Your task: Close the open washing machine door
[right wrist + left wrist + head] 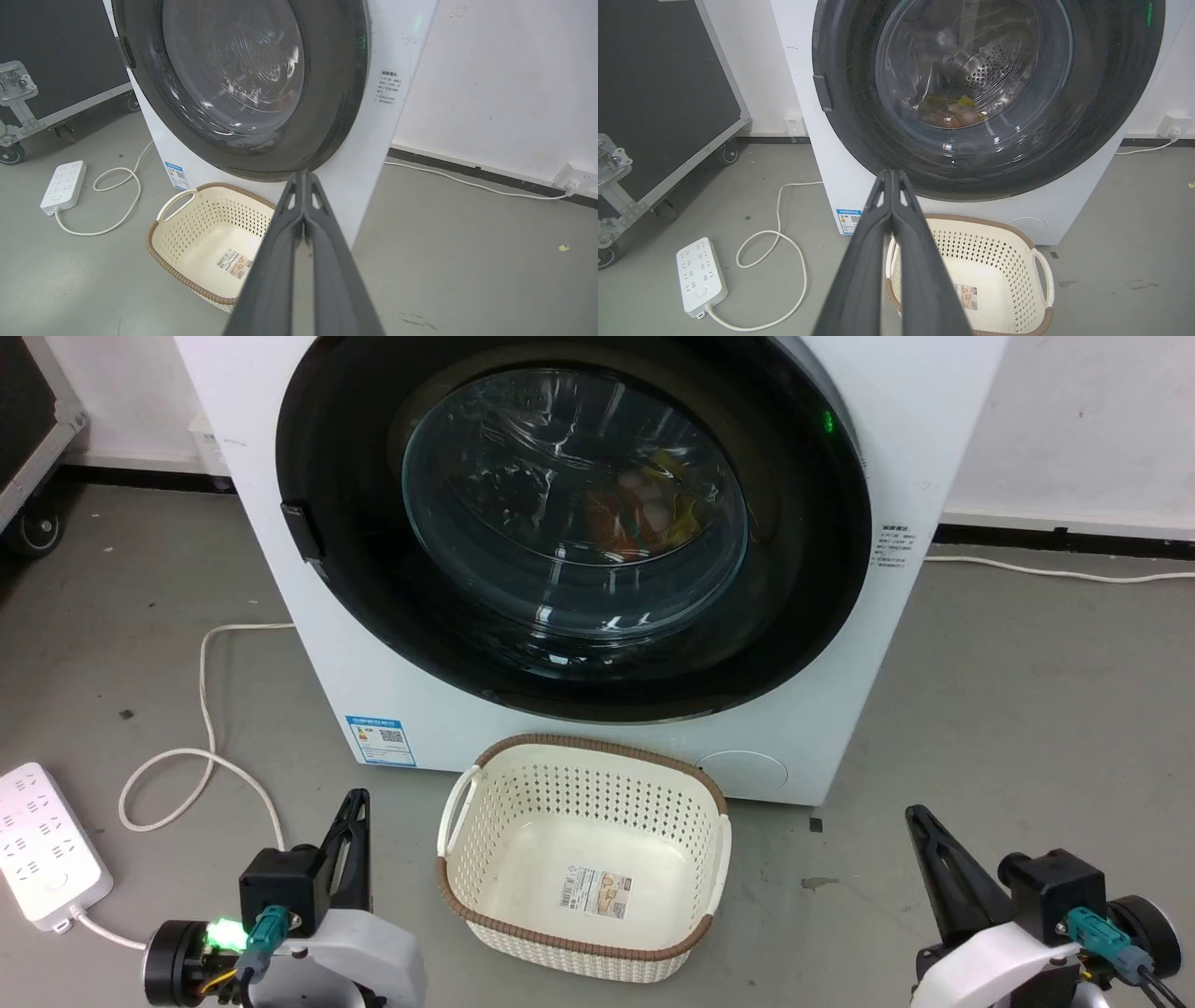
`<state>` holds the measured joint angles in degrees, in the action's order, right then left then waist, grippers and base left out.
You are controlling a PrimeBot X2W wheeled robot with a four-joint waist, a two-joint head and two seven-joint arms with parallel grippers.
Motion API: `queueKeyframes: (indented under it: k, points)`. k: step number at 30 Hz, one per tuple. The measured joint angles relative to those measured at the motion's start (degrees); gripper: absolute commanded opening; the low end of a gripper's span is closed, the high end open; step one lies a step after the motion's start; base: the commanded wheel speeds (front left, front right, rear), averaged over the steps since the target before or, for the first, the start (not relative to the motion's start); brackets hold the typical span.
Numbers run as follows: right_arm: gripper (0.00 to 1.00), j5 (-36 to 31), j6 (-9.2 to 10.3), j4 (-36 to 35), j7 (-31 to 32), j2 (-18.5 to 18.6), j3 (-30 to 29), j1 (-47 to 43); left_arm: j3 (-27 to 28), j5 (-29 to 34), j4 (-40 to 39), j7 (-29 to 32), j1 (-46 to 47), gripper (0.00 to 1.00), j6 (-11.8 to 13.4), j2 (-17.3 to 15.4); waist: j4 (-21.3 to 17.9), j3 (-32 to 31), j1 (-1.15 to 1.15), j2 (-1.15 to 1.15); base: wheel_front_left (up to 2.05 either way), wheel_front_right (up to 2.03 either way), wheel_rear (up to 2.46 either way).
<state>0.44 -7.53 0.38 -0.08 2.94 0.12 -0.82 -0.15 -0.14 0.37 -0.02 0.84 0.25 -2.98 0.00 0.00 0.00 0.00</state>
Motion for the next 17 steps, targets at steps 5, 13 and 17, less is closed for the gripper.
queueKeyframes:
  k: [5,13,17]
  points:
    - [0.0,0.0,0.0,-0.03,0.0,0.0,0.0,0.01,0.07,0.0,-0.03,0.0,0.0,0.0,0.0,0.03,0.0,0.0,0.0,0.0,0.0,0.0,0.0]
    - [0.0,0.0,0.0,-0.04,0.0,0.0,-0.03,0.01,0.07,0.0,-0.05,0.0,-0.01,0.0,0.0,0.05,0.0,0.0,0.0,0.0,0.0,0.0,0.0]
    - [0.0,0.0,0.0,-0.04,0.0,0.0,-0.02,0.01,0.07,0.0,-0.05,0.0,-0.01,0.0,0.0,0.05,0.0,0.0,0.0,0.0,0.0,0.0,0.0]
